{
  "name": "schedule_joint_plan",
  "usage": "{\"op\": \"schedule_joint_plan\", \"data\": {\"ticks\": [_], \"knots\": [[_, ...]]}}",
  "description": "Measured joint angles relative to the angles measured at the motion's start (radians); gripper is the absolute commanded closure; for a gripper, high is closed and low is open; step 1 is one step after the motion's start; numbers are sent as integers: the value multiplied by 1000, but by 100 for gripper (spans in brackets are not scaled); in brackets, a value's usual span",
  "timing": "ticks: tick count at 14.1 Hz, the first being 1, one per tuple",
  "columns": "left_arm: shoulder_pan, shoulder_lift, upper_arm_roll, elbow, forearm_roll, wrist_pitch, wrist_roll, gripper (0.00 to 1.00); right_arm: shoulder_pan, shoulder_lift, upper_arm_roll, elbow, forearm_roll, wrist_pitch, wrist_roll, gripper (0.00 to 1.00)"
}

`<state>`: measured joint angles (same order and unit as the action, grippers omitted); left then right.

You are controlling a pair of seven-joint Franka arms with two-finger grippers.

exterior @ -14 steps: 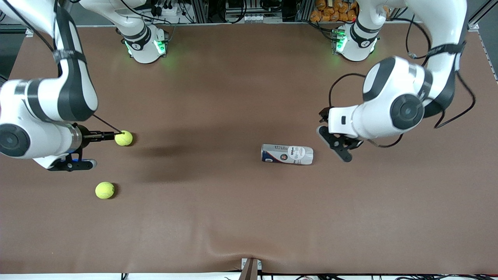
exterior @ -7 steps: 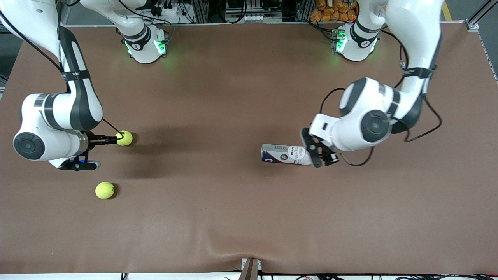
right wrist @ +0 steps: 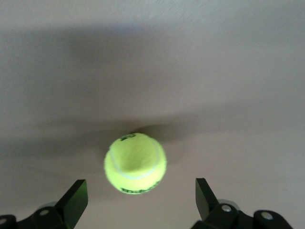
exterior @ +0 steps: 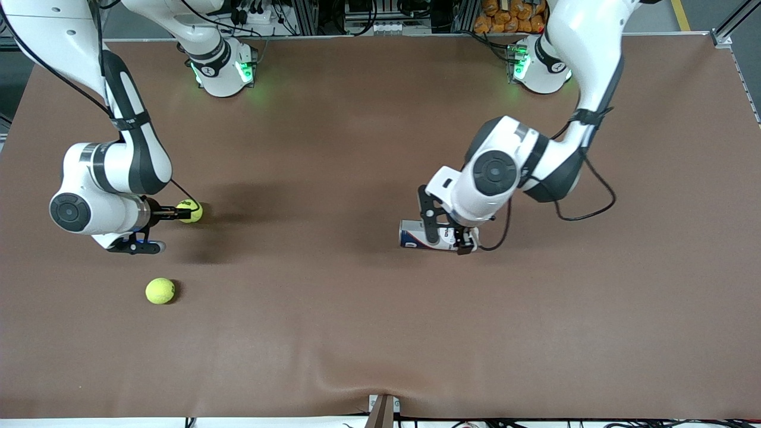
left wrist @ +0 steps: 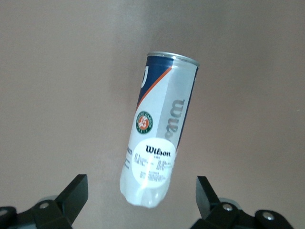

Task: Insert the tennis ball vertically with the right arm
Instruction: 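Close the right gripper on the ball while the left gripper grasps the can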

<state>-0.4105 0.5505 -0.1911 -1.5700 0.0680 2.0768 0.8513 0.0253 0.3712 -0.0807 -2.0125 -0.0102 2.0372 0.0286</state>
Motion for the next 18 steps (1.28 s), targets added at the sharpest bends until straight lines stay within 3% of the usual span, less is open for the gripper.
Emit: {"op": "schedule_joint_plan", "data": {"ticks": [9,18], "knots": [[-12,93,4,0,39,92,114,0,-21,12,0,-91,38,110,3,0],[-11,133,4,-24,39,151,121,0,-36,70,-1,-99,68,195,4,0]]}}
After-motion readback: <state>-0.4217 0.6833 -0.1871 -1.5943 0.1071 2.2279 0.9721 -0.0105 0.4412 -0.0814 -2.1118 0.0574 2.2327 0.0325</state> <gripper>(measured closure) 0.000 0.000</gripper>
